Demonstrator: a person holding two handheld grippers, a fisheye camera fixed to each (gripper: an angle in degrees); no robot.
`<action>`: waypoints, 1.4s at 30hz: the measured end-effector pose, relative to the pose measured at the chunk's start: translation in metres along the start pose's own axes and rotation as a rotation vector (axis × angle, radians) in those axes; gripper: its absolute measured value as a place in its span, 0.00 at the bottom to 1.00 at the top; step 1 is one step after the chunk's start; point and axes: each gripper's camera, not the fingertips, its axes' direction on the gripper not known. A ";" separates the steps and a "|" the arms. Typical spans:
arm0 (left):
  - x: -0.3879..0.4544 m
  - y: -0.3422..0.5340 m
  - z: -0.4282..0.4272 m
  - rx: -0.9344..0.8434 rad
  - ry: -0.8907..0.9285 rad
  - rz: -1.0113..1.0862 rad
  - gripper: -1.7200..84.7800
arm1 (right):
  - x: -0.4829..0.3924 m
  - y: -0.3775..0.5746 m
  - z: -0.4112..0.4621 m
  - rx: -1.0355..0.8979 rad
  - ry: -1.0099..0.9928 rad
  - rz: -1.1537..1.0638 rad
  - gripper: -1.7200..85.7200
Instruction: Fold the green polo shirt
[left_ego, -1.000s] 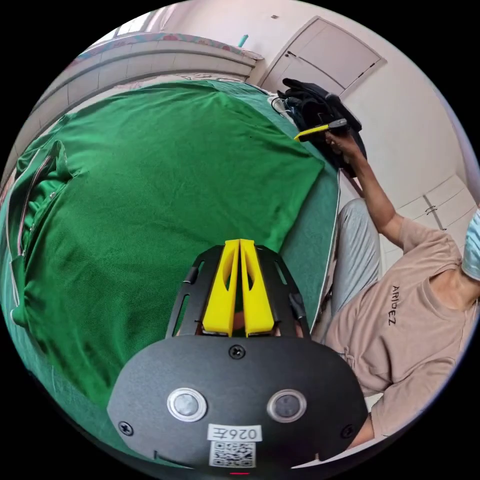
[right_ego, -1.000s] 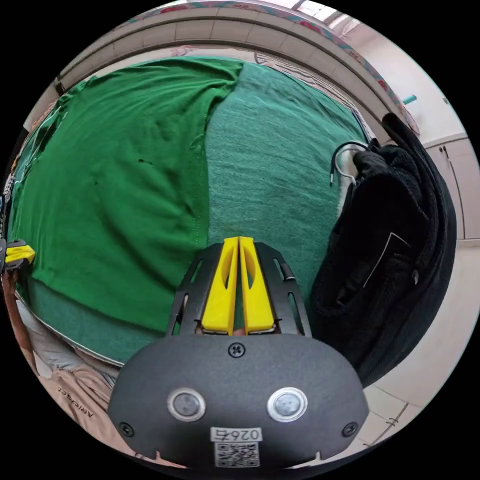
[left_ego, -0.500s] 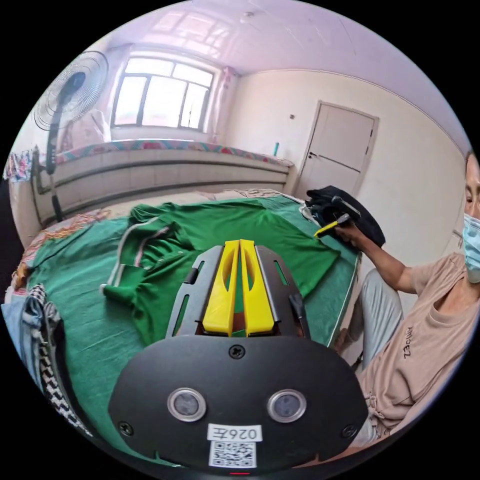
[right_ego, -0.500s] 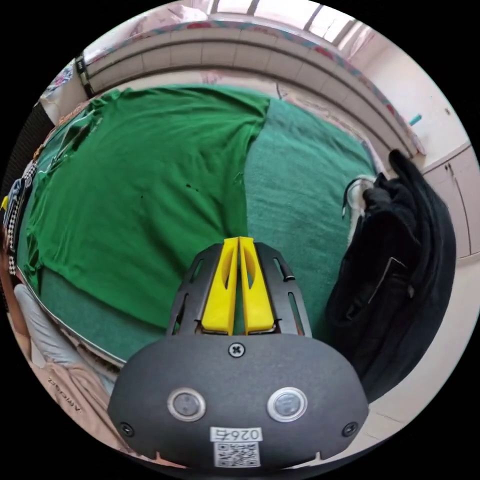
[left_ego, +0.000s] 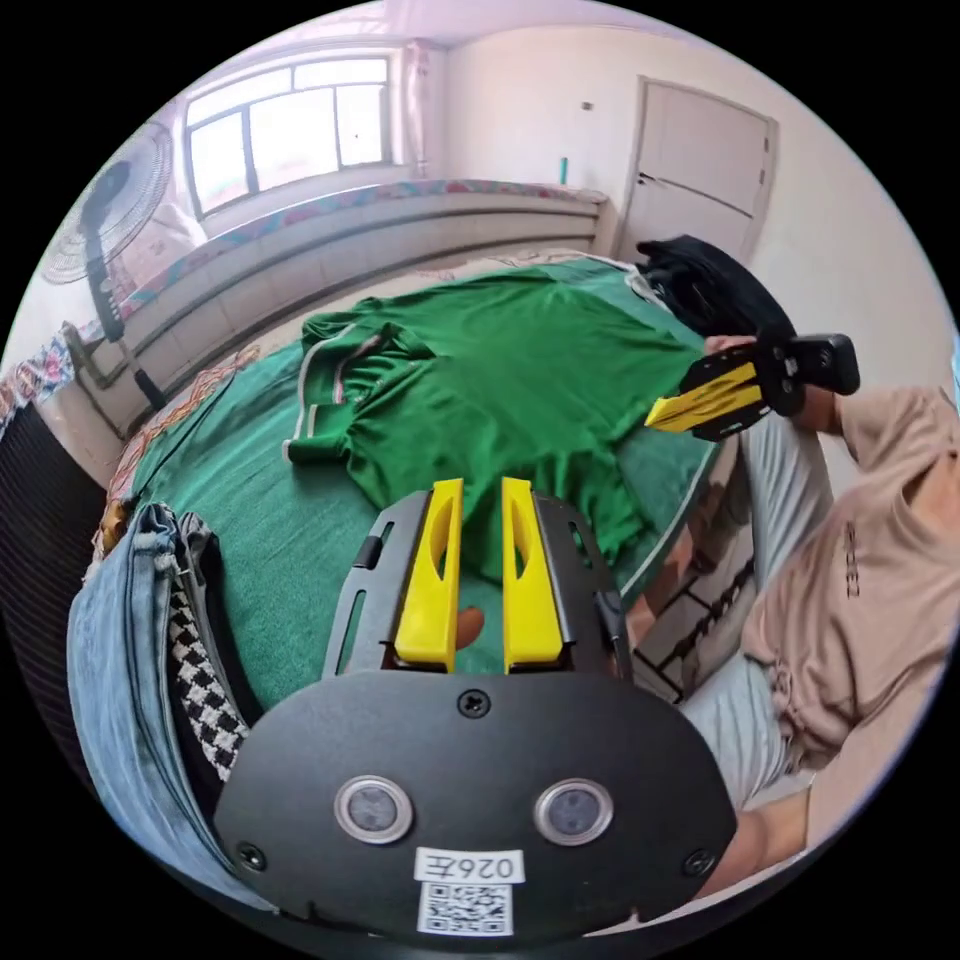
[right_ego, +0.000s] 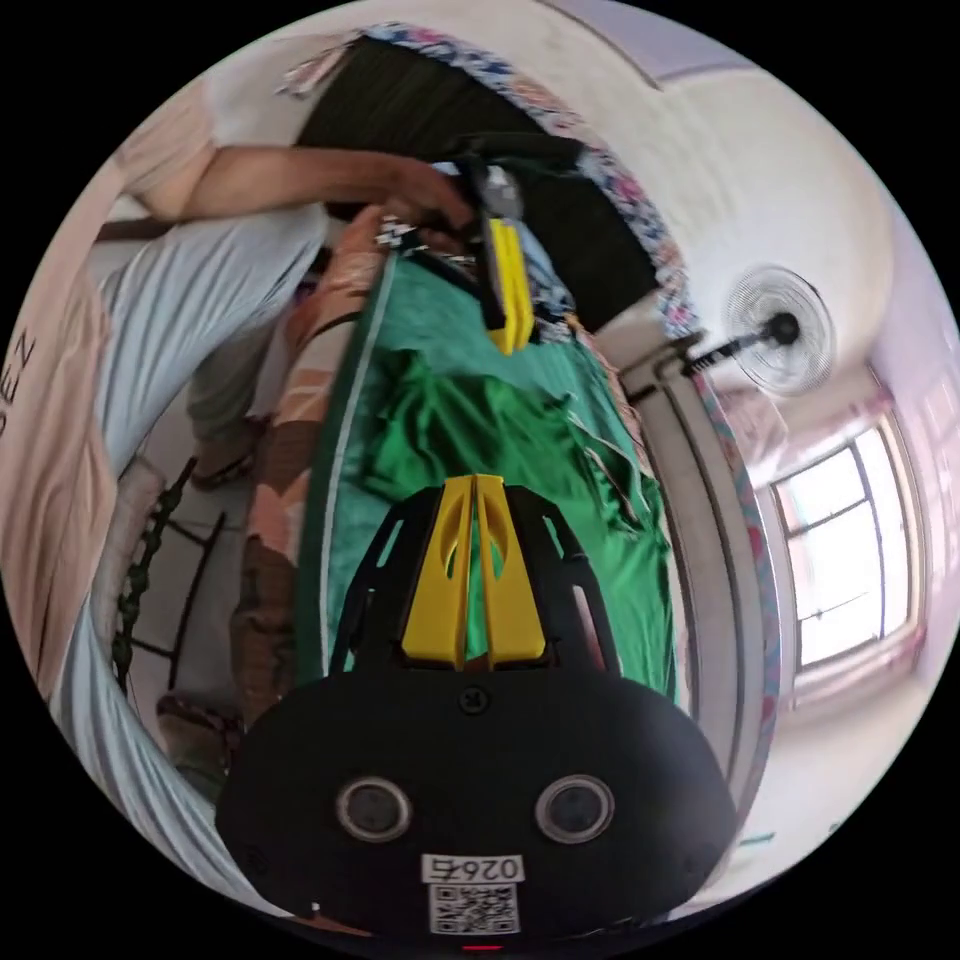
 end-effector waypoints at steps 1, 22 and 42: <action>0.013 0.010 -0.001 -0.005 -0.011 0.057 0.14 | -0.030 0.011 -0.007 -0.009 -0.041 -0.065 0.01; 0.072 -0.021 0.073 -0.353 0.076 0.350 0.04 | 0.061 0.066 -0.140 -0.122 -0.628 0.144 0.10; 0.018 -0.074 0.019 0.161 -0.053 0.104 0.04 | 0.496 -0.122 -0.137 0.090 -0.884 0.745 0.04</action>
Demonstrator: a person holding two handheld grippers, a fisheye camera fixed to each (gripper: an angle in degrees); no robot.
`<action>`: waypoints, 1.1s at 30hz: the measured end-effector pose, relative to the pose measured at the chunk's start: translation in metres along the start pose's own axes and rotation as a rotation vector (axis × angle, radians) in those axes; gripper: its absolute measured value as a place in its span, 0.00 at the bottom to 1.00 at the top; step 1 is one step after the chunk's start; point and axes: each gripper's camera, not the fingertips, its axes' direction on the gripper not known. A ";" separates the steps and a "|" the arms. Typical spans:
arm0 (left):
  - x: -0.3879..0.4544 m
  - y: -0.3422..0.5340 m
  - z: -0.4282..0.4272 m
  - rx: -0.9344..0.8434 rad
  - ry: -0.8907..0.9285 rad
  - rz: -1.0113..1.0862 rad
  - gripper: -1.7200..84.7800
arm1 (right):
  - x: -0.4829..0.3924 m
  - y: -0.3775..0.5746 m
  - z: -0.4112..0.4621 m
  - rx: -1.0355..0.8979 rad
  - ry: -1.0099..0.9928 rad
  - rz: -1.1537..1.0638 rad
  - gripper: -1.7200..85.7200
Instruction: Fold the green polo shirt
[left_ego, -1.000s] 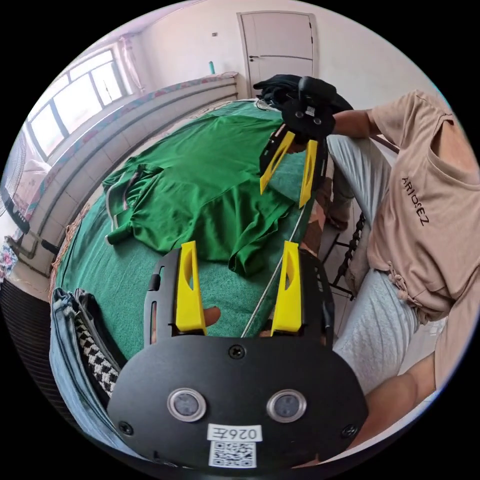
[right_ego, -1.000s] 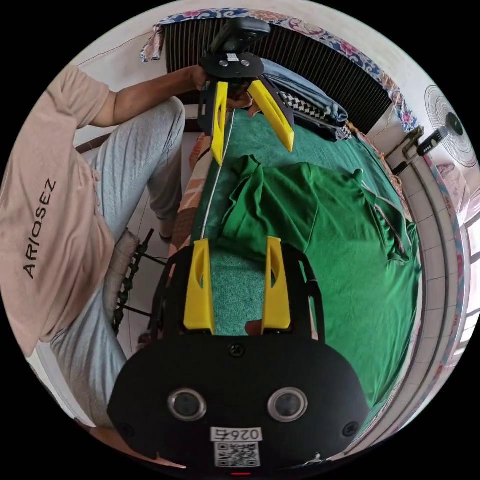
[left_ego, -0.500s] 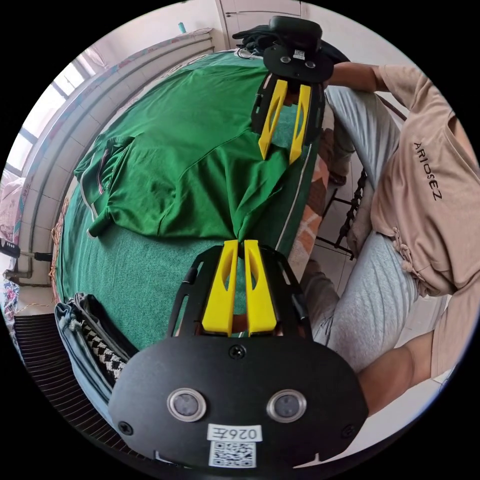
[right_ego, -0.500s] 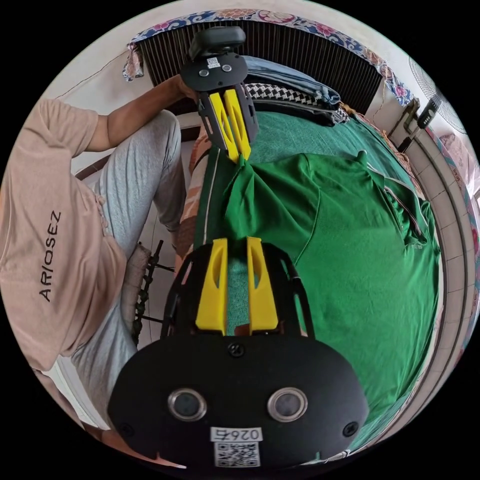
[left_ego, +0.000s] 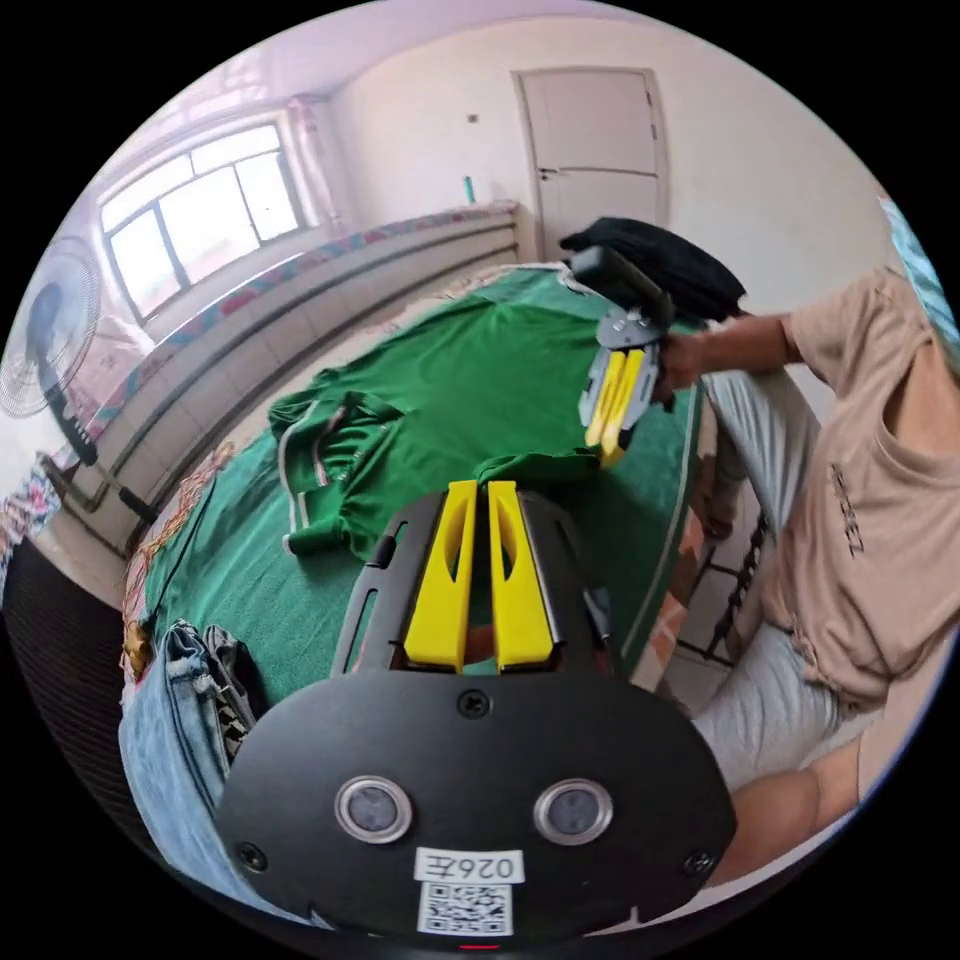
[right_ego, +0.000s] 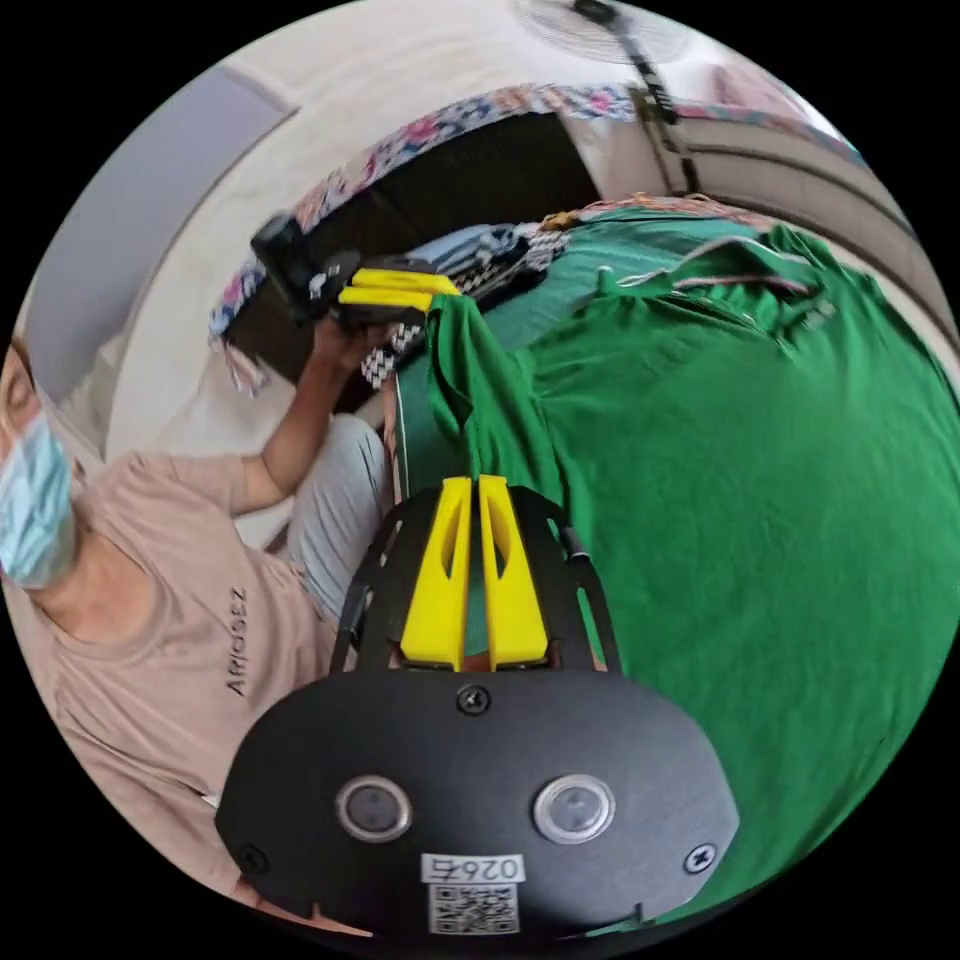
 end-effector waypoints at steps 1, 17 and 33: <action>-0.010 -0.006 0.012 0.017 -0.034 -0.058 0.05 | 0.025 -0.025 -0.017 0.070 -0.042 0.091 0.02; -0.055 0.001 0.050 -0.114 0.024 -0.289 0.01 | 0.085 -0.283 0.028 0.187 0.232 0.308 0.10; 0.005 0.014 0.117 -0.641 -0.136 -0.041 0.01 | 0.071 -0.368 0.227 -0.051 0.188 0.167 0.01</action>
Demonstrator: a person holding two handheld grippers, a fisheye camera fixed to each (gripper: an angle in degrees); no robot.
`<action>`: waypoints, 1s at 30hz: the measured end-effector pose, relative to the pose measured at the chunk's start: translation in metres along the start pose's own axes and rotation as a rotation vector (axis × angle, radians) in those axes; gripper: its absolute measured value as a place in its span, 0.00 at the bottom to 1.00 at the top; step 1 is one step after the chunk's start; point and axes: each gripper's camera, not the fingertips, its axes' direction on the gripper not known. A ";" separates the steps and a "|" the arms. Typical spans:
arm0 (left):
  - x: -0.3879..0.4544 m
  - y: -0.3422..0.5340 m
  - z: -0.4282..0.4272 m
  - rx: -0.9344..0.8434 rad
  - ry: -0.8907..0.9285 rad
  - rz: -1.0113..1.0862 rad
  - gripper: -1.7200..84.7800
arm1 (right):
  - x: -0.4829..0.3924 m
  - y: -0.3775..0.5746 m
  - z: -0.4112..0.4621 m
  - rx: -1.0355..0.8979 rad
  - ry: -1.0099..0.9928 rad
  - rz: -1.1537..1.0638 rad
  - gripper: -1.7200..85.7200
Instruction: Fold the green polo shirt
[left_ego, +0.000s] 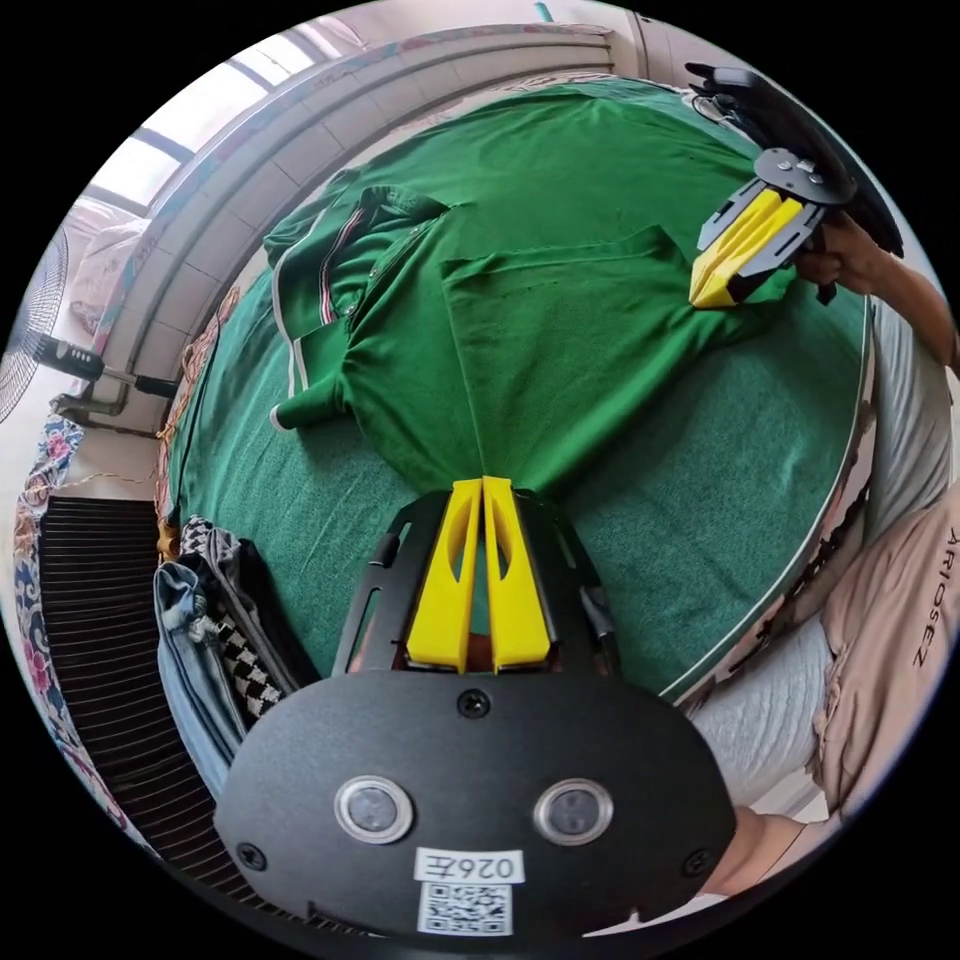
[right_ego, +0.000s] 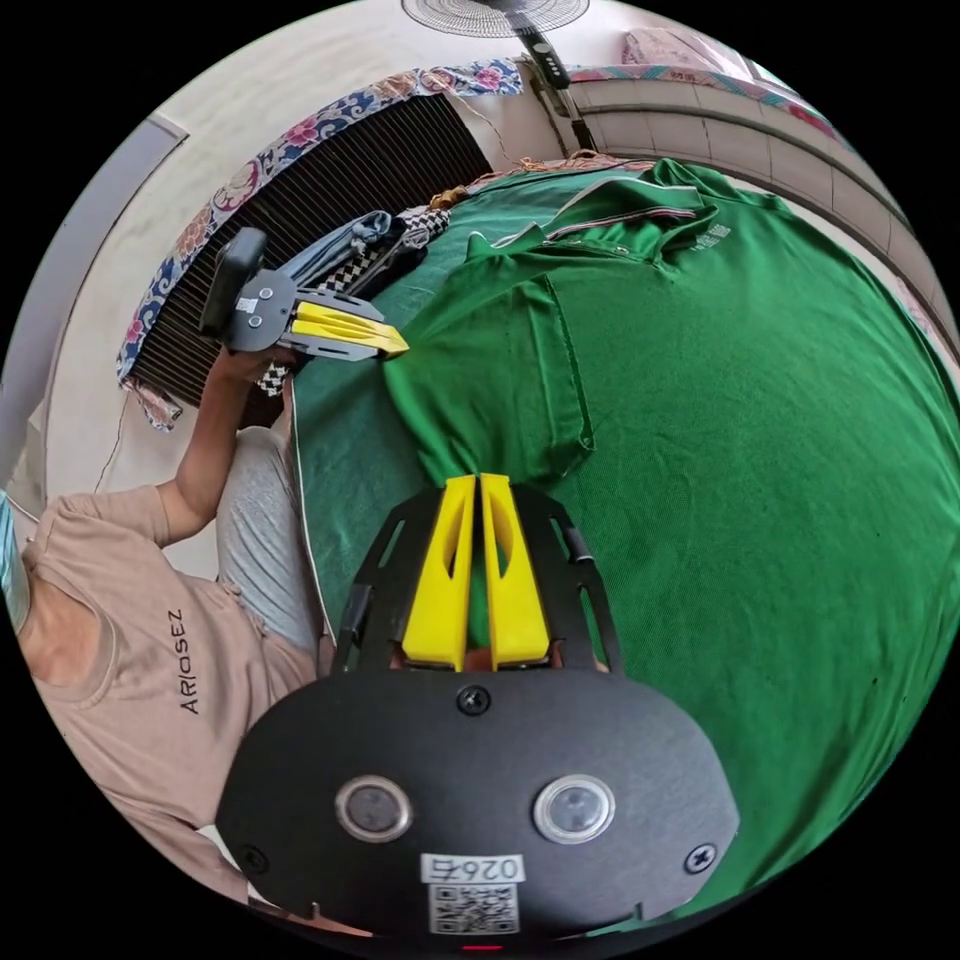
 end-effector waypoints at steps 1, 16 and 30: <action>-0.008 0.007 -0.003 0.012 0.028 -0.027 0.01 | 0.000 -0.002 0.009 0.001 -0.006 0.003 0.01; -0.156 0.026 -0.064 0.639 0.130 -0.396 0.02 | 0.055 -0.062 0.036 0.240 0.361 0.076 0.02; -0.256 -0.162 0.103 0.155 0.165 -0.291 0.16 | 0.255 -0.225 0.096 0.239 0.193 0.265 0.12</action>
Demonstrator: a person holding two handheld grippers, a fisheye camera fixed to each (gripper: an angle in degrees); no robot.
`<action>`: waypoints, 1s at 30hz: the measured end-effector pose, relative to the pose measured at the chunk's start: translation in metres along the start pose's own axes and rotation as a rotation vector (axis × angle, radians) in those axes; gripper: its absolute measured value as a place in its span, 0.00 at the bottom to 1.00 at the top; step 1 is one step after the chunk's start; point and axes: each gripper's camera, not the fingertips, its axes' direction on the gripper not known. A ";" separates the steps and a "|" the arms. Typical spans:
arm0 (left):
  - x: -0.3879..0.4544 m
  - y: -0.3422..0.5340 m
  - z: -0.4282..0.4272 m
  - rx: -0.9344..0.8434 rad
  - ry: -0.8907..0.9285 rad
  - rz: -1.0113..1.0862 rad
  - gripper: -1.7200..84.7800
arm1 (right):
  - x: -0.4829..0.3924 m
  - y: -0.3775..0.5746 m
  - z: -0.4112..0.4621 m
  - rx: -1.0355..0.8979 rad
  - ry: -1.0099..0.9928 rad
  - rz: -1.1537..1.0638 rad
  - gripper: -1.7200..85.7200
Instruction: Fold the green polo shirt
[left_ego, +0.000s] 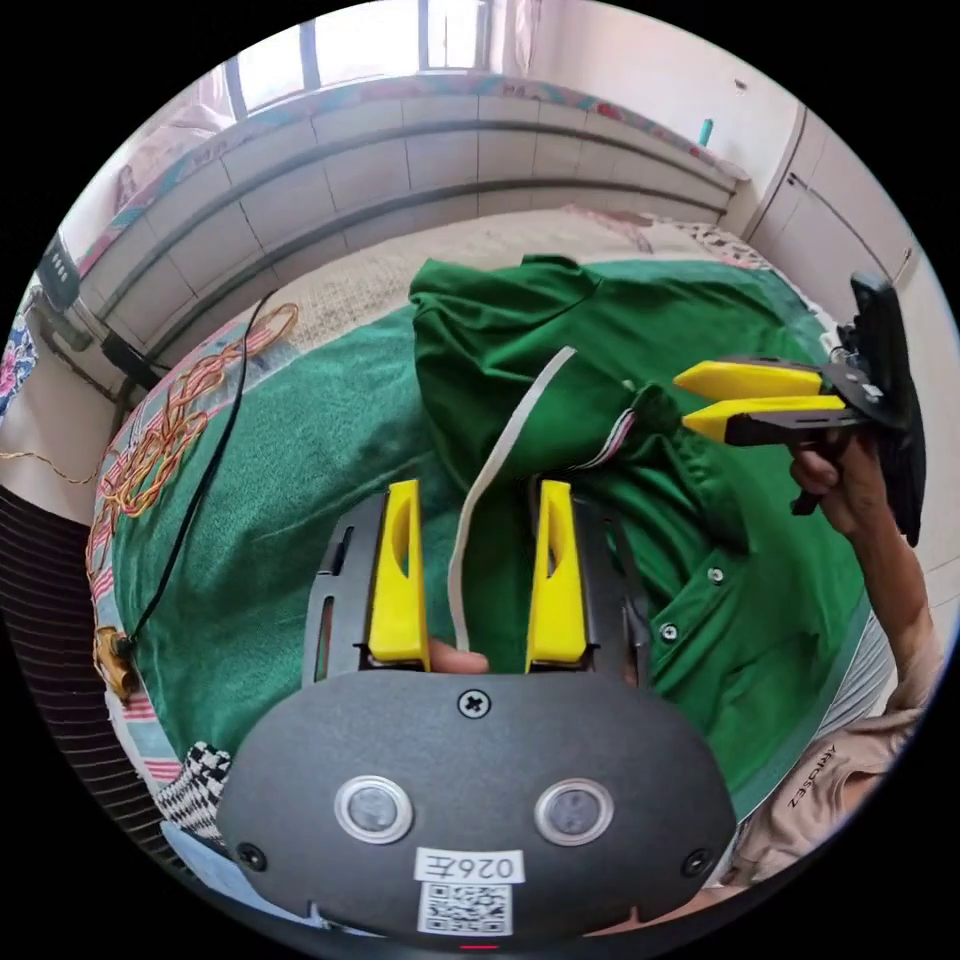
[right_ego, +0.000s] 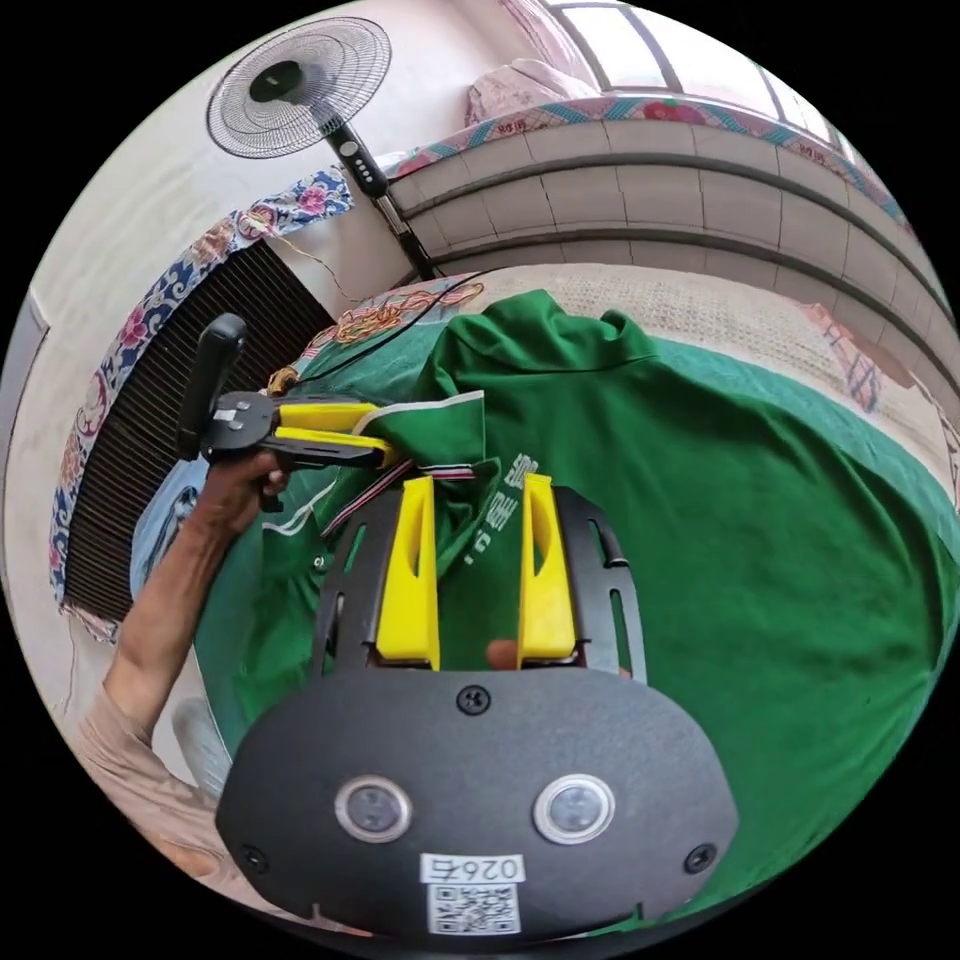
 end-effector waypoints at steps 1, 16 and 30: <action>-0.001 0.006 -0.002 0.036 0.002 0.006 0.13 | 0.007 -0.003 0.005 -0.019 -0.032 0.008 0.12; -0.098 0.150 -0.059 0.430 0.188 -0.356 0.07 | -0.005 0.113 -0.031 -0.058 -0.180 -0.346 0.06; -0.048 0.104 -0.017 0.226 -0.012 -0.251 0.07 | 0.052 0.136 0.016 -0.033 -0.117 -0.183 0.02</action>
